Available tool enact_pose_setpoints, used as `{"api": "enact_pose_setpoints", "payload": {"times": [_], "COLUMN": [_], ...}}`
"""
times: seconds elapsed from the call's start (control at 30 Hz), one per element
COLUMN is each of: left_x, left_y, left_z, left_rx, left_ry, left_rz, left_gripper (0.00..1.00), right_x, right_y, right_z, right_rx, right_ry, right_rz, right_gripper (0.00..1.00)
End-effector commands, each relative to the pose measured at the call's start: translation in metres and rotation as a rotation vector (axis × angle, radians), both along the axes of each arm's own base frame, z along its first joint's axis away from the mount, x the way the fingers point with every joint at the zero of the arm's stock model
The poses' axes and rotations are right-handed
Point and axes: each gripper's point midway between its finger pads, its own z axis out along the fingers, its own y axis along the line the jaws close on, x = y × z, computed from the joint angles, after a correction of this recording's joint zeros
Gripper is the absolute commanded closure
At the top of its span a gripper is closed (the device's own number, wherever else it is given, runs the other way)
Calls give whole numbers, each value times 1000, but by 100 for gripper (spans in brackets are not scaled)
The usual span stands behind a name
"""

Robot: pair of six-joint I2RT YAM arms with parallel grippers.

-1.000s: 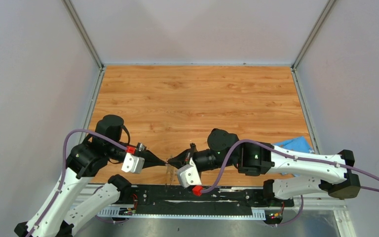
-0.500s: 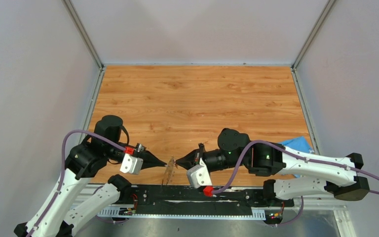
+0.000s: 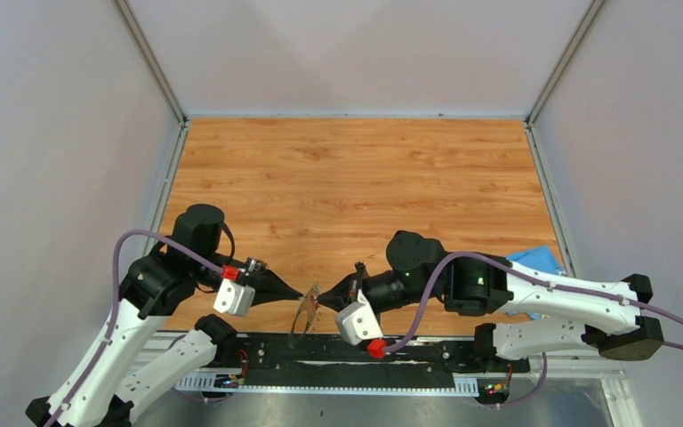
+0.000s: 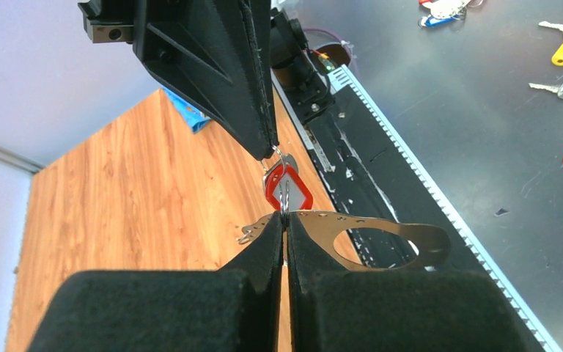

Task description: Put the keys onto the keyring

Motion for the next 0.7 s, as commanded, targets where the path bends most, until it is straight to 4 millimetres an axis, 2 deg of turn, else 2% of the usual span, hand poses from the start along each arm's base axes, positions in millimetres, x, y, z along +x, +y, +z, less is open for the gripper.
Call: {"api": "enact_pose_setpoints", "payload": {"times": [0.0,0.23,0.67], "left_x": [-8,-15,-14], "left_y": [-4,-10,-12], "left_z": [13,18,15], "left_rx": [-73,-85,-68], "left_ry": [-93,-79,-68], "left_rz": [-89,-163,-162], "left_gripper": [100,100,100], "right_x": [-6,-7,-11], "right_y": [-8,-12,-14], "right_z": [14,23,22], "right_rx": [10,10,8], "right_ry": [3,-3,-2], "right_rz": [35,43,66], "right_gripper": [100,100,100]}}
